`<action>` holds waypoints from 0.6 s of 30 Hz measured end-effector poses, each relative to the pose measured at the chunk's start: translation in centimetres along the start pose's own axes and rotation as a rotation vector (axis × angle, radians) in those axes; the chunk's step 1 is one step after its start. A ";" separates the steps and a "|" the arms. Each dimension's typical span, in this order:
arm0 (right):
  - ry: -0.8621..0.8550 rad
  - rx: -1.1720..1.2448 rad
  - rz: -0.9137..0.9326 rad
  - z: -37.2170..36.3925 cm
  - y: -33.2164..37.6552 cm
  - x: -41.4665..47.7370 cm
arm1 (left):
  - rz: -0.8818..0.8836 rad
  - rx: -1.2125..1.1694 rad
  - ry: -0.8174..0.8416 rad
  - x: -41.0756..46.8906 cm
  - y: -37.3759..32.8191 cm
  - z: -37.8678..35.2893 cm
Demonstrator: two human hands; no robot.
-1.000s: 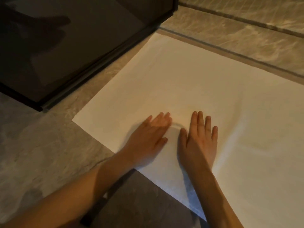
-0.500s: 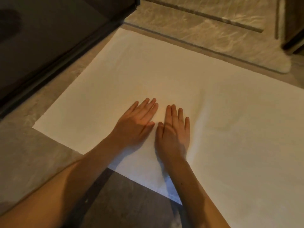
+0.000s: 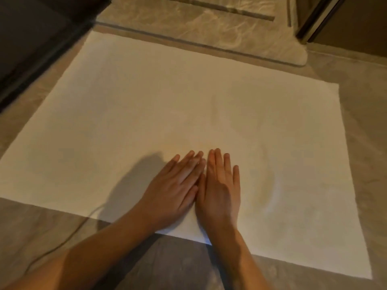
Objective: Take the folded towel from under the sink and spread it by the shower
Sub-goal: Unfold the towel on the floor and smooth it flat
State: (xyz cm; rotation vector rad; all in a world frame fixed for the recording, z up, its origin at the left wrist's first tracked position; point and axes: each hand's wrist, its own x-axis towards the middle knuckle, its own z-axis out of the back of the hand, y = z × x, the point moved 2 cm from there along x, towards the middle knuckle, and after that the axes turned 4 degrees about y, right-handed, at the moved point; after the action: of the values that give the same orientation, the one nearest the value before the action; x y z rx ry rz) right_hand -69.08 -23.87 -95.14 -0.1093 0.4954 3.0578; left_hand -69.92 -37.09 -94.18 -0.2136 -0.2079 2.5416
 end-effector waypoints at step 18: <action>-0.063 0.027 -0.046 3.9 -4.1 7.1 | 0.115 0.034 -0.136 7.8 4.3 3.1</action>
State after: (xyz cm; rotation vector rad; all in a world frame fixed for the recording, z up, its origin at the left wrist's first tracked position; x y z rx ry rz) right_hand -76.16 -18.51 -93.29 -0.0227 0.5225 2.9980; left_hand -79.26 -36.57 -92.86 -0.0406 -0.2101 2.6745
